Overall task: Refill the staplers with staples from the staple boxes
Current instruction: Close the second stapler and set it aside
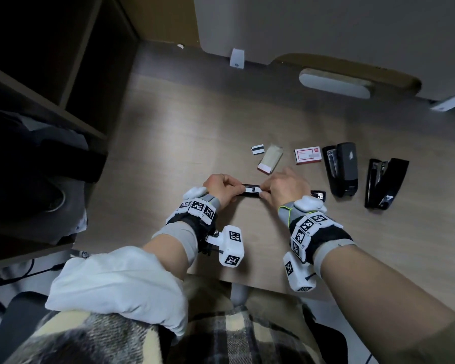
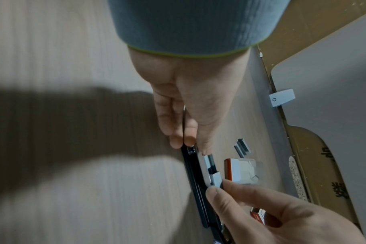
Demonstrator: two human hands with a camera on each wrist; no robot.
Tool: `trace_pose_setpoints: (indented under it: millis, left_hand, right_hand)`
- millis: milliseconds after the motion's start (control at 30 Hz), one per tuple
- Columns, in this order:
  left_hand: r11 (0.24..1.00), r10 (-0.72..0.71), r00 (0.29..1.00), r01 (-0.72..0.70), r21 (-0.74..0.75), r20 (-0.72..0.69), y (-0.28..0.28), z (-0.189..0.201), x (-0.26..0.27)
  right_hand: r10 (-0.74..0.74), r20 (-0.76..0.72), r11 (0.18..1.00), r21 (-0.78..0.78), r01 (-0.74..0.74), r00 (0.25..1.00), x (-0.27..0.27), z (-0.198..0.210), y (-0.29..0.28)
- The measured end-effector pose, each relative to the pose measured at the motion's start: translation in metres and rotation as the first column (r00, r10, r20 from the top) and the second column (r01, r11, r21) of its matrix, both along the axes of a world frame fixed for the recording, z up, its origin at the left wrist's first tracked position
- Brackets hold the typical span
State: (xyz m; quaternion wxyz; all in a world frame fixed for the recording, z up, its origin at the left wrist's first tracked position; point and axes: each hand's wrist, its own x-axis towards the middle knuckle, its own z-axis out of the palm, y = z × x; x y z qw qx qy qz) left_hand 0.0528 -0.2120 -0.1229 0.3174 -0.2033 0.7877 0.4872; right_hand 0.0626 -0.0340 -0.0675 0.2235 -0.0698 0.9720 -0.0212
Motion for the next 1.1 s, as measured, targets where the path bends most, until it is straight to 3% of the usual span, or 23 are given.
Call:
trace_pose_setpoints:
  millis: [200, 333, 500, 667, 800, 967, 1100]
  left_hand:
    - [1.0, 0.011, 1.0, -0.011, 0.015, 0.003, 0.0, 0.001, -0.001]
    - [1.0, 0.001, 1.0, -0.001, 0.019, 0.001, -0.002, 0.0, 0.0]
    - [1.0, -0.016, 1.0, 0.016, -0.003, -0.021, -0.005, -0.003, 0.003]
    - [0.998, -0.054, 0.997, 0.052, -0.031, -0.061, 0.002, 0.001, 0.0]
    - [0.983, -0.147, 0.988, 0.14, -0.114, -0.053, 0.012, 0.005, -0.002]
    - [0.979, -0.152, 0.988, 0.145, -0.142, -0.035, 0.016, 0.008, -0.001]
    - [0.979, -0.157, 0.987, 0.153, -0.136, -0.022, 0.016, 0.007, -0.004]
  right_hand:
    - [0.052, -0.032, 0.999, -0.01, -0.052, 0.998, 0.004, -0.001, -0.001]
    - [0.01, -0.056, 0.999, -0.045, -0.013, 0.998, 0.007, -0.003, -0.004]
    - [-0.148, -0.046, 0.982, -0.123, 0.141, 0.988, 0.009, -0.003, -0.005]
    - [-0.4, -0.024, 0.905, -0.169, 0.39, 0.916, 0.015, -0.002, -0.009]
    - [-0.462, -0.013, 0.874, -0.175, 0.453, 0.887, 0.019, 0.003, -0.011]
    - [-0.574, 0.038, 0.785, -0.26, 0.563, 0.818, 0.019, 0.001, -0.011]
    - [-0.58, 0.067, 0.742, -0.367, 0.561, 0.812, 0.018, -0.008, -0.008]
